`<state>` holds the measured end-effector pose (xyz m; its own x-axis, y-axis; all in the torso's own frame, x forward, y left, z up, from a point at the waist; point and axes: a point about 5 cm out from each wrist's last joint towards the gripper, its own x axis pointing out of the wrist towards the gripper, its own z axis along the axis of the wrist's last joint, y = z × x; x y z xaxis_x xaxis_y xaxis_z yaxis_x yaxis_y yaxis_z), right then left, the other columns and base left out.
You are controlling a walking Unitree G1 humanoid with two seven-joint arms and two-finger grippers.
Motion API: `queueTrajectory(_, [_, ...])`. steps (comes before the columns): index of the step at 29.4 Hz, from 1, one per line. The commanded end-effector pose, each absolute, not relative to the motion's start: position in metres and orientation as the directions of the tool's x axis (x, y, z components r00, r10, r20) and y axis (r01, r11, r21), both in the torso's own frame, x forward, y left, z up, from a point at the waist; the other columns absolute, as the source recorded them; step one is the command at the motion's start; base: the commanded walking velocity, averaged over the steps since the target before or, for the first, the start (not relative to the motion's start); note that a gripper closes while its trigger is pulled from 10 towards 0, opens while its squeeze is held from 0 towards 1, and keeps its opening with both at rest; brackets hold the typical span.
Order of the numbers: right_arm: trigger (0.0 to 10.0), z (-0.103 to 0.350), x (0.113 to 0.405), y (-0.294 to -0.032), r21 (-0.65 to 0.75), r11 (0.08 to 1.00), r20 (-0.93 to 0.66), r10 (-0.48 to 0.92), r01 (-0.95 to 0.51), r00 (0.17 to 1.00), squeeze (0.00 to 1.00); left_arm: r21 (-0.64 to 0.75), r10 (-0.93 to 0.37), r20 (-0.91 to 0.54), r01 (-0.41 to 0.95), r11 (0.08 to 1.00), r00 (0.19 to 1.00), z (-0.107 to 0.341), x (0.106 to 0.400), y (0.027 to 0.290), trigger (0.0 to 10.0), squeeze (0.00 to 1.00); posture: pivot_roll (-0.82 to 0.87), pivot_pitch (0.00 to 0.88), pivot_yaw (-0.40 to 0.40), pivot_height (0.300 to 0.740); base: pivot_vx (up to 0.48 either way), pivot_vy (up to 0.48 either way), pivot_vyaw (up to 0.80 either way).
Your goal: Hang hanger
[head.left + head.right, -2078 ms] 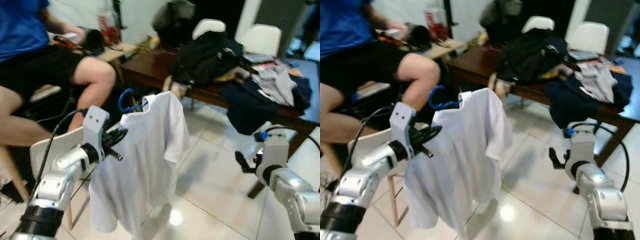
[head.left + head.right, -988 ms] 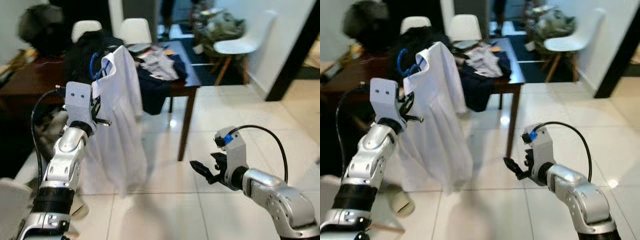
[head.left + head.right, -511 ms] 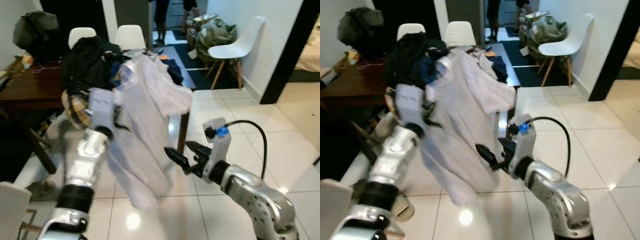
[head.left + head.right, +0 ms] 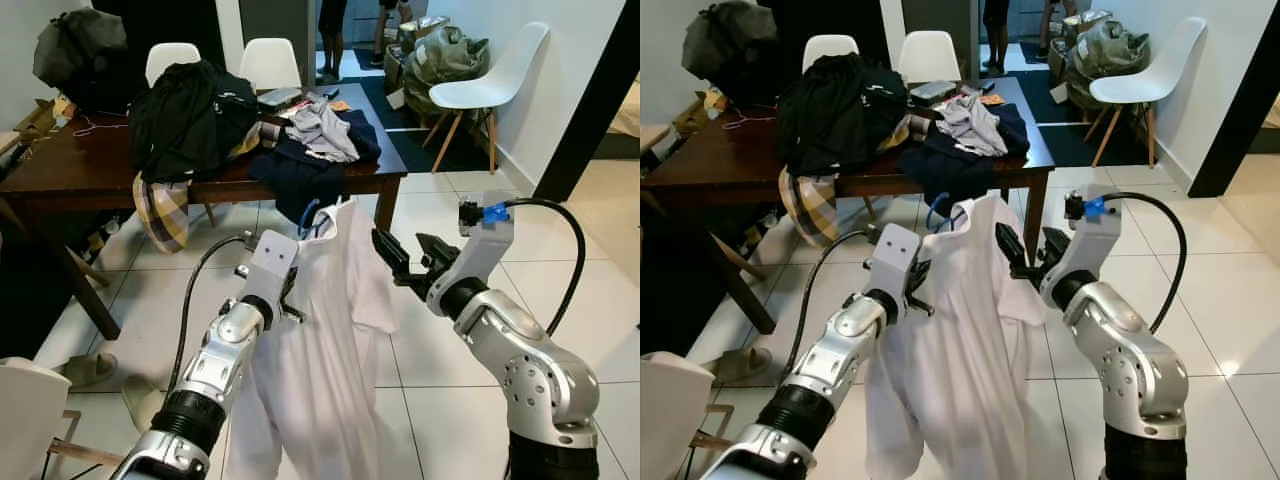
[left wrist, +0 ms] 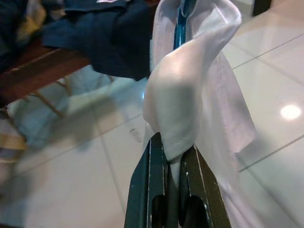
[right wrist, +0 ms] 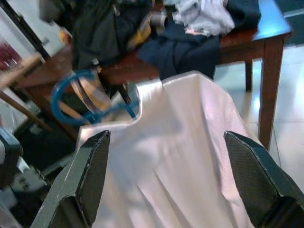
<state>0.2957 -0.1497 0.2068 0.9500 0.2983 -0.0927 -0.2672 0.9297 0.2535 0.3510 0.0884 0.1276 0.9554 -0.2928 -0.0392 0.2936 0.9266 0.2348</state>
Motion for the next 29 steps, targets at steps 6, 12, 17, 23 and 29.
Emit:
queueTrajectory(6, [10.0, 0.207, 0.297, -0.143, 0.228, 0.939, -0.145, 0.293, -0.256, 0.945, 0.00, 0.295, -0.283, 0.036, 0.261, 0.919, 0.958, 0.141, 0.353, 0.083, 10.0, 0.00, -0.12, 0.046, 0.060, 0.736, 0.000, 0.000, 0.00])
queueTrajectory(12, [10.0, 0.218, 0.292, -0.112, 0.410, 0.826, -0.132, 0.473, -0.386, 0.871, 0.00, 0.529, -0.306, 0.066, 0.227, 0.818, 0.950, 0.142, 0.350, 0.065, 10.0, 0.00, -0.12, 0.043, 0.063, 0.736, 0.000, 0.000, 0.00])
queueTrajectory(17, [10.0, 0.220, 0.292, -0.108, 0.471, 0.788, -0.133, 0.507, -0.396, 0.851, 0.00, 0.607, -0.341, 0.061, 0.236, 0.759, 0.938, 0.141, 0.350, 0.056, 10.0, 0.00, -0.12, 0.041, 0.068, 0.736, 0.000, 0.000, 0.00])
queueTrajectory(23, [10.0, 0.220, 0.292, -0.109, 0.496, 0.783, -0.143, 0.501, -0.377, 0.854, 0.00, 0.674, -0.360, 0.080, 0.216, 0.707, 0.929, 0.144, 0.351, 0.050, 10.0, 0.00, -0.12, 0.040, 0.072, 0.736, 0.000, 0.000, 0.00])
queueTrajectory(29, [10.0, 0.216, 0.295, -0.115, 0.525, 0.797, -0.188, 0.452, -0.300, 0.872, 0.00, 0.713, -0.383, 0.091, 0.209, 0.670, 0.919, 0.145, 0.350, 0.046, 10.0, 0.00, -0.12, 0.040, 0.076, 0.736, 0.000, 0.000, 0.00])
